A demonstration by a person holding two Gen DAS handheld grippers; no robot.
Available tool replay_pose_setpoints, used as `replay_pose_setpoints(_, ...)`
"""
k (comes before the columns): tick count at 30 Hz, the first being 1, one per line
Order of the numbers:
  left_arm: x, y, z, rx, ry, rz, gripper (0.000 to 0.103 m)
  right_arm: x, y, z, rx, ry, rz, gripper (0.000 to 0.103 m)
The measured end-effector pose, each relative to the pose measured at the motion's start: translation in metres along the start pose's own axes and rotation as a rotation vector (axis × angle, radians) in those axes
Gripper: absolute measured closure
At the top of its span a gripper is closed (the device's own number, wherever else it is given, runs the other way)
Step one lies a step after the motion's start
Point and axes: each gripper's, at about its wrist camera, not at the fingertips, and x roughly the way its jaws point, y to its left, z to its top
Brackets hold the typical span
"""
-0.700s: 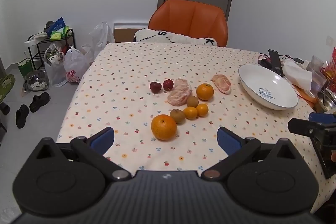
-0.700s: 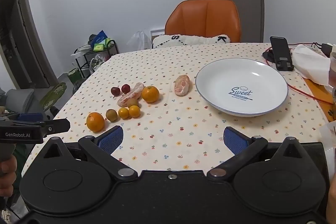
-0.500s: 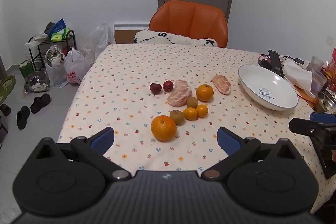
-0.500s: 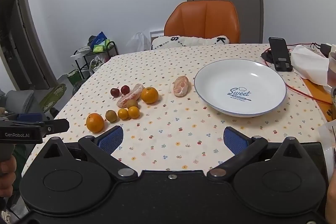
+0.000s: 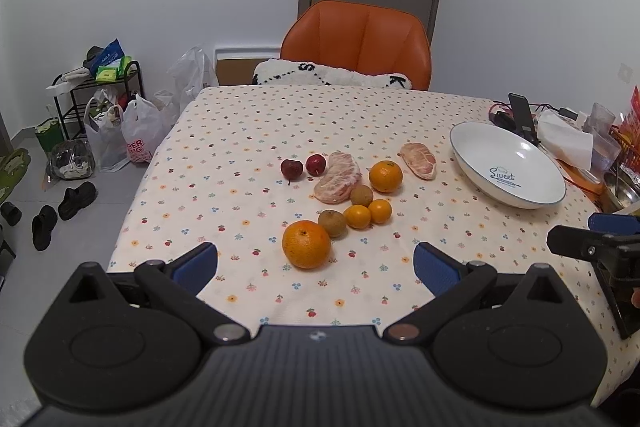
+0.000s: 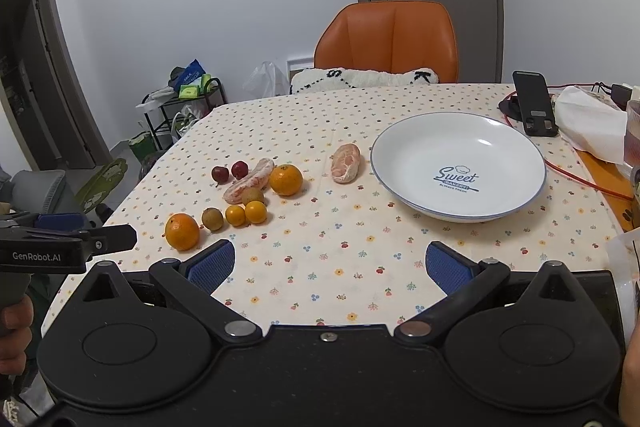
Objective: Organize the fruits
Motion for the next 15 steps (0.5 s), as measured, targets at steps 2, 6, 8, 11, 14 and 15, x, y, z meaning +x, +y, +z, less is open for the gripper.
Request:
replay_pose_setpoints(2,0.0,0.0,0.0003,0.0,0.0,0.0,0.0,-0.0005,0.0006,-0.0003,-0.003,0.0,0.0,0.0)
replay_pose_setpoints(6,-0.0007,0.0004,0.001,0.001,-0.004,0.002,0.0,-0.0002,0.0011,0.0008,-0.006,-0.002,-0.001,0.0)
replay_pose_setpoints(8,-0.0012,0.0012,0.0013,0.0,-0.006,0.004,0.0,-0.0005,0.0011,0.0007,-0.008,-0.001,-0.002,0.0)
replay_pose_setpoints(11,-0.002,0.0018,0.0028,0.0,-0.007,0.005,0.0,-0.0007,0.0006,0.0006,-0.006,0.0,-0.001,0.0)
replay_pose_setpoints(14,-0.0028,0.0018,0.0029,0.001,-0.008,0.005,0.0,-0.0012,0.0004,0.0005,-0.007,0.0,-0.001,0.0)
replay_pose_setpoints(15,-0.0028,0.0019,0.0029,0.001,-0.008,0.004,0.0,-0.0008,0.0006,0.0007,-0.006,0.001,-0.001,0.0)
